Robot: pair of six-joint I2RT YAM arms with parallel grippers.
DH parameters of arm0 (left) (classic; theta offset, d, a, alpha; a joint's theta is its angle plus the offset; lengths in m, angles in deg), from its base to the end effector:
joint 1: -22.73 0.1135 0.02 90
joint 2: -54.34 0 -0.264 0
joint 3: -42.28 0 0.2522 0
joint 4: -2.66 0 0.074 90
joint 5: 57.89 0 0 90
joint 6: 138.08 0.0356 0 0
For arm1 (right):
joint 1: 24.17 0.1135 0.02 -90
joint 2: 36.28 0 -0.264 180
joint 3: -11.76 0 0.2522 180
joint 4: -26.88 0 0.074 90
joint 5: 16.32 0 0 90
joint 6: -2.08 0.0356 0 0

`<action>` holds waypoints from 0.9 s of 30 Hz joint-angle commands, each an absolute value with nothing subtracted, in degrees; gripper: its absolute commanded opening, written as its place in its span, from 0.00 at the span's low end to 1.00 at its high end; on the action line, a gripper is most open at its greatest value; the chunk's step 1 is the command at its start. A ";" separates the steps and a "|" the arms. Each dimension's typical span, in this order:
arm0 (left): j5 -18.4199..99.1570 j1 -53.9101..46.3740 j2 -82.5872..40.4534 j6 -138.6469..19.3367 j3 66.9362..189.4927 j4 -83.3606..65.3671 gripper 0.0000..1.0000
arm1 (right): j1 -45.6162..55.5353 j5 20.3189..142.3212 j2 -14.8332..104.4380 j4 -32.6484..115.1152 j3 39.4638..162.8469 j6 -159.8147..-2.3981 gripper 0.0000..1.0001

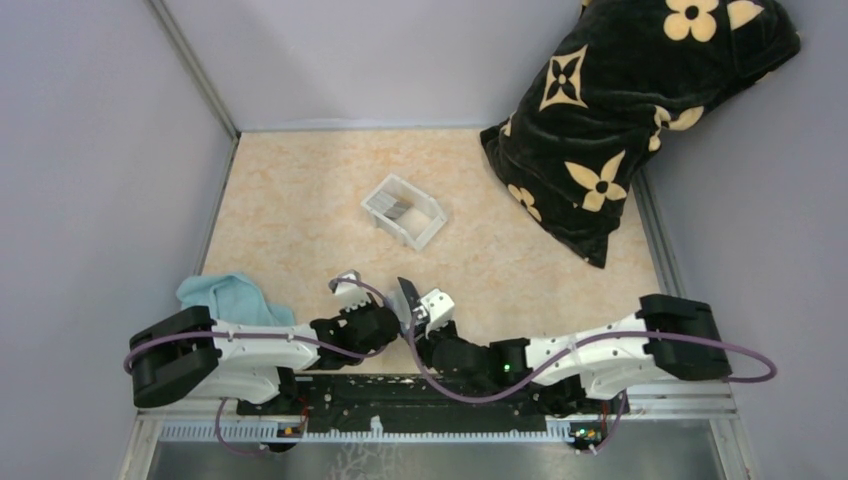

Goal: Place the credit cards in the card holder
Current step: Close the card holder at the center of the board.

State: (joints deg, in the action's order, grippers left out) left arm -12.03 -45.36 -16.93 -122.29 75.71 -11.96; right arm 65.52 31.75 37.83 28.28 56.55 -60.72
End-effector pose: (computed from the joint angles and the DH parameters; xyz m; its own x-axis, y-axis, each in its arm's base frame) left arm 0.0958 -0.1717 0.1299 -0.5688 -0.4363 -0.6972 -0.1466 0.8879 -0.4361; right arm 0.0252 0.2539 0.1926 -0.3411 -0.1899 -0.9206 -0.6577 0.7480 0.0893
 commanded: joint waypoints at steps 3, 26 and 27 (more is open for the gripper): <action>-12.03 -44.25 -17.83 -122.10 73.91 -13.92 0.00 | 65.93 28.23 28.62 24.99 55.05 -61.35 0.40; -5.91 -39.61 -18.77 -112.58 72.47 -6.34 0.00 | 34.49 64.48 44.04 6.54 51.39 -43.95 0.45; -5.34 -39.26 -18.86 -112.06 72.27 -5.83 0.00 | 34.12 65.58 45.01 5.87 51.31 -43.25 0.46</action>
